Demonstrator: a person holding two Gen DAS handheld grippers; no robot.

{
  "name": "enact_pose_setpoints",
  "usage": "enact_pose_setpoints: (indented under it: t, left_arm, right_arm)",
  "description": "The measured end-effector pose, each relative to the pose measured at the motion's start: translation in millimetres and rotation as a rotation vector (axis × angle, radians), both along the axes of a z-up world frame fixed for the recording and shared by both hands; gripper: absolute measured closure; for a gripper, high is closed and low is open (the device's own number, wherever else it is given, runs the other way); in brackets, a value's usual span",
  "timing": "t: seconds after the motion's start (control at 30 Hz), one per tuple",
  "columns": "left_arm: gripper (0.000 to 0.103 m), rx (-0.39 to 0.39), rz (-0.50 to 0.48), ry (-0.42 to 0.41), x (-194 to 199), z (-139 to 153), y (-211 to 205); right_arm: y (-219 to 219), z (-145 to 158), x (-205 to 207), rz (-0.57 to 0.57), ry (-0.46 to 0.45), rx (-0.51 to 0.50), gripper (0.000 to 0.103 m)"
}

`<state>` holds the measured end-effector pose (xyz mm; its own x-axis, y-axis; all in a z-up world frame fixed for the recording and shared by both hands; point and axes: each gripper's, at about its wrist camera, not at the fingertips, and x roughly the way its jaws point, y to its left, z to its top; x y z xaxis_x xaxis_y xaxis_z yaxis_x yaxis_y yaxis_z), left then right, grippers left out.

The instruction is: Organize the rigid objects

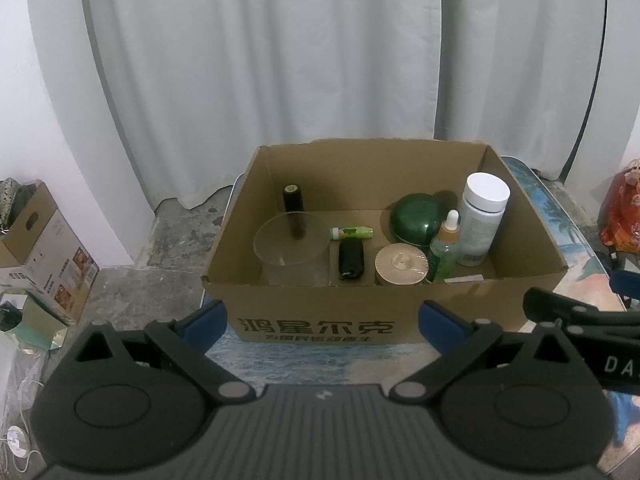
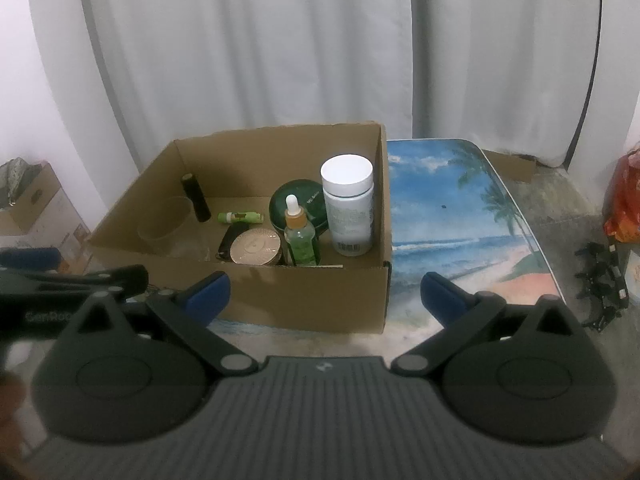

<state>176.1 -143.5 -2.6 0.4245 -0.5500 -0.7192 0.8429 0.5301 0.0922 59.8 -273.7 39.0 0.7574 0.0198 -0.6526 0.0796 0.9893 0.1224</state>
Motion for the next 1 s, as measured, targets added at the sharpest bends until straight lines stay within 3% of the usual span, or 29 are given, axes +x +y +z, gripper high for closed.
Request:
enact_pose_setpoints:
  t: [1.0]
  left_arm:
    - [0.002,-0.011,0.002,0.003,4.0,1.6,2.3]
  right_arm:
    - [4.7,4.2,-2.3,0.002,-0.002,-0.009,0.001]
